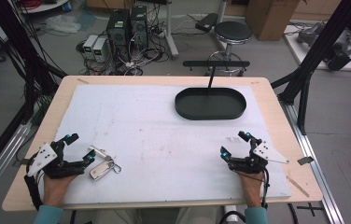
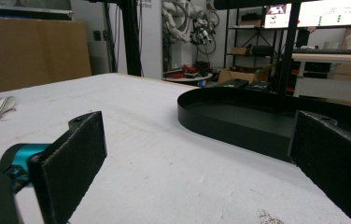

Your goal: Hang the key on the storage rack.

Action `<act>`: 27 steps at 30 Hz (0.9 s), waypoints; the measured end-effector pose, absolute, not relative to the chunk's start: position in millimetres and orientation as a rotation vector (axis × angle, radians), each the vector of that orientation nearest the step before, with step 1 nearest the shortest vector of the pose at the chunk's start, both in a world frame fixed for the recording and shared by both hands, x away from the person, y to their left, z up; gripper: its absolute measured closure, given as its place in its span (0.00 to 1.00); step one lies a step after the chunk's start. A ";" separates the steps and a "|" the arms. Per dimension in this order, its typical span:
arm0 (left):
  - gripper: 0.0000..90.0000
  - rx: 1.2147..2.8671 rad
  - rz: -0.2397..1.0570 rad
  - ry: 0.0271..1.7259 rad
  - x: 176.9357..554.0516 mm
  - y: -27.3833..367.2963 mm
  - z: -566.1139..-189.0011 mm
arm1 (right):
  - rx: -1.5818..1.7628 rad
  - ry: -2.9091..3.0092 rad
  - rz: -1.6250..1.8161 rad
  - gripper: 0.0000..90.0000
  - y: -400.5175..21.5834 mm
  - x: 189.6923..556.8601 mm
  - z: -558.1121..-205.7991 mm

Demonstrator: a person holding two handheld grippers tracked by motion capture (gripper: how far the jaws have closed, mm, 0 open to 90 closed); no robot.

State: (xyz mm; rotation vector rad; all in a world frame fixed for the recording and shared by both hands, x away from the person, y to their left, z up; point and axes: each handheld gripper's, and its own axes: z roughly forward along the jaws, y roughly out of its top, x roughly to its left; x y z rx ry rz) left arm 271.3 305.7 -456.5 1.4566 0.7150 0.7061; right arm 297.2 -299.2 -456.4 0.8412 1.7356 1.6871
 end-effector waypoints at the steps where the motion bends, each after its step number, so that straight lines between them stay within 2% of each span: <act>1: 0.09 1.456 0.706 0.713 271.4 305.8 -456.5 | 0.840 1.734 1.688 0.04 -299.3 297.3 -456.5; 18: 0.09 1.462 0.716 0.731 270.7 305.5 -455.7 | 0.839 1.736 1.680 0.04 -297.9 296.3 -456.5; 27: 0.09 1.534 0.657 0.762 273.7 313.4 -437.6 | 0.830 1.735 1.675 0.04 -297.7 296.5 -456.4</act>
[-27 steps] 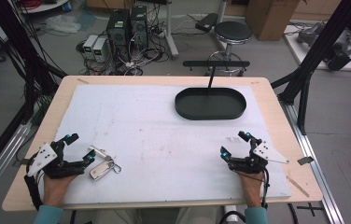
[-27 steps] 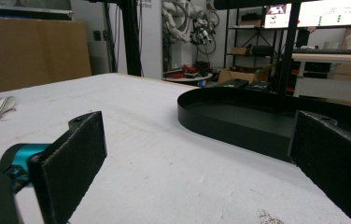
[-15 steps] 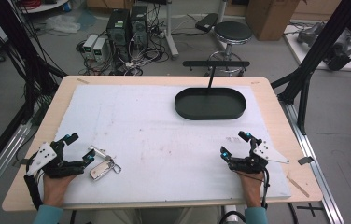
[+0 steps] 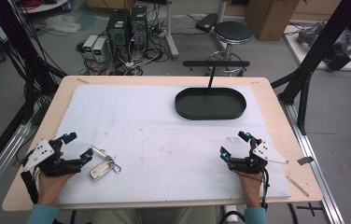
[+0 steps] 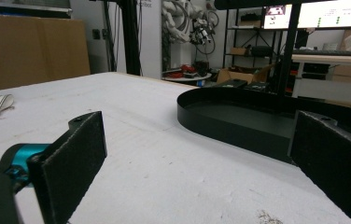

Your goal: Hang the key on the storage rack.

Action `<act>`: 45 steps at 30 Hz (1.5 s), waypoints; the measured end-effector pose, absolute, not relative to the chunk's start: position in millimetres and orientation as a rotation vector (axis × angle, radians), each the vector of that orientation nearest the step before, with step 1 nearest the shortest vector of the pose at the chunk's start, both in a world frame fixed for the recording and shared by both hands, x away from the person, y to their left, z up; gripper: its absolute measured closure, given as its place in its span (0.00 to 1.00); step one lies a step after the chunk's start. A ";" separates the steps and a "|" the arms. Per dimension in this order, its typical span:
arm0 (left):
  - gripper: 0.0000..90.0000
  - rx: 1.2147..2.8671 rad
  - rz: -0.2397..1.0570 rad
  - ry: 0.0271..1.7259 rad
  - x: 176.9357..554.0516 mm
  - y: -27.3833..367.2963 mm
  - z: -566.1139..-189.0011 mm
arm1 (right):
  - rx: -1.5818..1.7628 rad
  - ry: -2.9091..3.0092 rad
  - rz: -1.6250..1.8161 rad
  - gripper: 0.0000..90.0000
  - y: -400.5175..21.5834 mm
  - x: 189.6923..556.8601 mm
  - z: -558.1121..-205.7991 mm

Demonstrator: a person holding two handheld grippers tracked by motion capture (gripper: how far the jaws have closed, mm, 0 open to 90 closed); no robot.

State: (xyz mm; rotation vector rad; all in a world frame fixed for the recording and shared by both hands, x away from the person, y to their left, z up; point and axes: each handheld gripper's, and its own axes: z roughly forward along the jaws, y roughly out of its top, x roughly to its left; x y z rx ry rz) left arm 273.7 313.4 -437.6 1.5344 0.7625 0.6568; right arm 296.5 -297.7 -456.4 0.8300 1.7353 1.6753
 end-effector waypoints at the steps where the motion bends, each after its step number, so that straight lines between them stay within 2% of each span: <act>1: 0.09 1.542 0.640 0.763 275.1 315.2 -434.4 | 0.830 1.735 1.674 0.04 -297.7 296.5 -456.4; 4: 0.09 1.569 0.565 0.748 279.1 319.4 -423.7 | 0.834 1.741 1.671 0.04 -297.2 295.8 -456.3; 8: 0.08 1.675 0.580 0.729 284.8 321.3 -407.9 | 0.829 1.738 1.672 0.04 -297.3 296.2 -456.4; 19: 0.08 1.920 0.490 0.610 310.6 321.5 -375.5 | 0.825 1.744 1.670 0.04 -296.9 295.7 -456.3; 27: 0.08 2.032 0.488 0.543 323.6 315.6 -365.7 | 0.830 1.744 1.670 0.04 -296.9 295.7 -456.3; 40: 0.09 2.336 0.387 0.406 351.0 301.0 -362.7 | 0.824 1.743 1.668 0.04 -296.6 295.7 -456.3; 45: 0.10 2.387 0.361 0.373 355.3 299.1 -364.3 | 0.824 1.744 1.669 0.04 -296.9 295.8 -456.3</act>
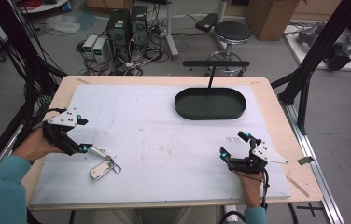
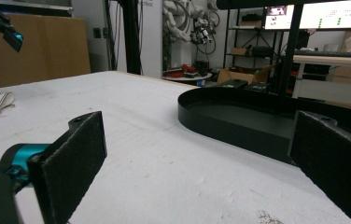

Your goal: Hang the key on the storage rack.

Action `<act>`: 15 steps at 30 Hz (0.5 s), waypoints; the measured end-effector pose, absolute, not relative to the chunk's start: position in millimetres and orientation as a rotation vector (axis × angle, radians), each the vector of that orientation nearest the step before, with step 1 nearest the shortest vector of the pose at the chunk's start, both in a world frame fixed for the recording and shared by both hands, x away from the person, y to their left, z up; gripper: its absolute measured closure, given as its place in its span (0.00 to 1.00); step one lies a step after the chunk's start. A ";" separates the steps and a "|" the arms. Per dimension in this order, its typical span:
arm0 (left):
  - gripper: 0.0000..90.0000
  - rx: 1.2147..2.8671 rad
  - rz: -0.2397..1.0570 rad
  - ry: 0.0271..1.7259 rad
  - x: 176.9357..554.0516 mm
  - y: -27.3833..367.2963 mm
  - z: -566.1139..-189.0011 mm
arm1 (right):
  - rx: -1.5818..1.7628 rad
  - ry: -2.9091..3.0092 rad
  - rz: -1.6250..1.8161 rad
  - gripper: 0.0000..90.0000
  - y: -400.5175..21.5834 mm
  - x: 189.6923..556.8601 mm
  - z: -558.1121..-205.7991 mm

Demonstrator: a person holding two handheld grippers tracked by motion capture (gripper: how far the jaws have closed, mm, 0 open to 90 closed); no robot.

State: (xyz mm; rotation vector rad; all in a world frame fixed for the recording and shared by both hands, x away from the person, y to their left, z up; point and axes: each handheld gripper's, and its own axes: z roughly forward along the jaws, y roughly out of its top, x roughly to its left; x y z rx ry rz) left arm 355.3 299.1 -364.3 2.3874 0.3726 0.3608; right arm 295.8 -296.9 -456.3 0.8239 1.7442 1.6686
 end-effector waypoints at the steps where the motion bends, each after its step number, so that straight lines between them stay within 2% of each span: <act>1: 0.10 2.392 0.346 0.365 356.0 298.8 -365.2 | 0.824 1.745 1.668 0.04 -296.8 295.7 -456.3; 15: 0.15 2.531 0.276 0.292 364.7 291.8 -383.3 | 0.819 1.743 1.668 0.04 -296.5 295.8 -456.3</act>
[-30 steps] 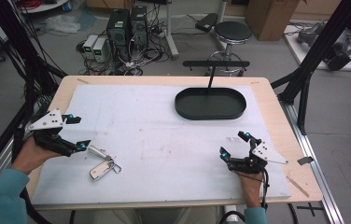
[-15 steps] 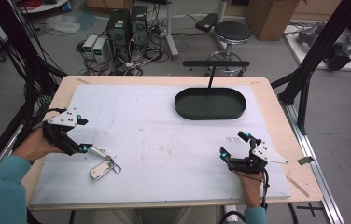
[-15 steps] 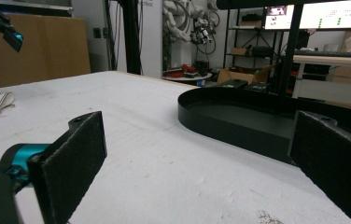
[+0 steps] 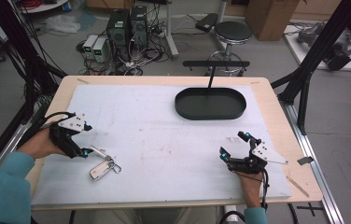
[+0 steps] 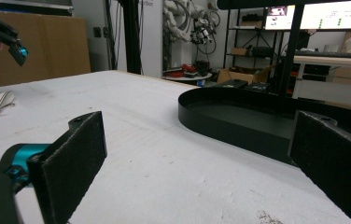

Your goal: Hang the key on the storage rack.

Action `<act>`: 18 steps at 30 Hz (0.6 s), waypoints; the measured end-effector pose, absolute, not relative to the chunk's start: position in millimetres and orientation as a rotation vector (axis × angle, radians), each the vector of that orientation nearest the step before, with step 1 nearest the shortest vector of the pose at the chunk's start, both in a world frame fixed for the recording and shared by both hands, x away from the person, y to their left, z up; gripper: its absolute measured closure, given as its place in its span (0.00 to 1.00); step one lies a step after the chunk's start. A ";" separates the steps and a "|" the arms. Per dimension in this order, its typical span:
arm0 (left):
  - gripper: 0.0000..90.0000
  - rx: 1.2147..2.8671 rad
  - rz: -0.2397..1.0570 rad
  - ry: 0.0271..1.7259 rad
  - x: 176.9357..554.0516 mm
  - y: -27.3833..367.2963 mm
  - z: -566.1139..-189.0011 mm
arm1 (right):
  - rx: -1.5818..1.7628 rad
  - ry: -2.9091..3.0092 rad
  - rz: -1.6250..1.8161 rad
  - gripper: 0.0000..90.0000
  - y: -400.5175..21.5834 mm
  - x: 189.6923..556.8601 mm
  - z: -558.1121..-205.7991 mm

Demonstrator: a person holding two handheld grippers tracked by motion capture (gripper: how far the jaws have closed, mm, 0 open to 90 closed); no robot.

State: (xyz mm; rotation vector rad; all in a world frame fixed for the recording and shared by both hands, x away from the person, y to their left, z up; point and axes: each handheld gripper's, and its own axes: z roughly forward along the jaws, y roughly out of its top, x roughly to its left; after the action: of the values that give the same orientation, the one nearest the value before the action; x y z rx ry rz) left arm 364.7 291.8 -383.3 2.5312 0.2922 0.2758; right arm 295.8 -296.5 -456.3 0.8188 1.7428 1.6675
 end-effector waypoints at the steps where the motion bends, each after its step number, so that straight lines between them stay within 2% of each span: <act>1: 0.17 2.545 0.272 0.293 365.7 291.1 -384.7 | 0.818 1.743 1.668 0.04 -296.6 295.9 -456.4; 7: 0.18 2.591 0.225 0.281 369.7 285.6 -393.6 | 0.819 1.742 1.669 0.04 -296.6 295.8 -456.4; 18: 0.28 2.689 0.179 0.243 373.6 280.0 -403.1 | 0.821 1.743 1.669 0.04 -296.7 295.8 -456.4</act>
State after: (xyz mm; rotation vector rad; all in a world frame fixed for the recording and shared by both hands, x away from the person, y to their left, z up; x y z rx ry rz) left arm 373.6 280.0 -403.1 2.6892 0.2431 0.1792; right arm 295.8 -296.7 -456.4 0.8213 1.7429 1.6694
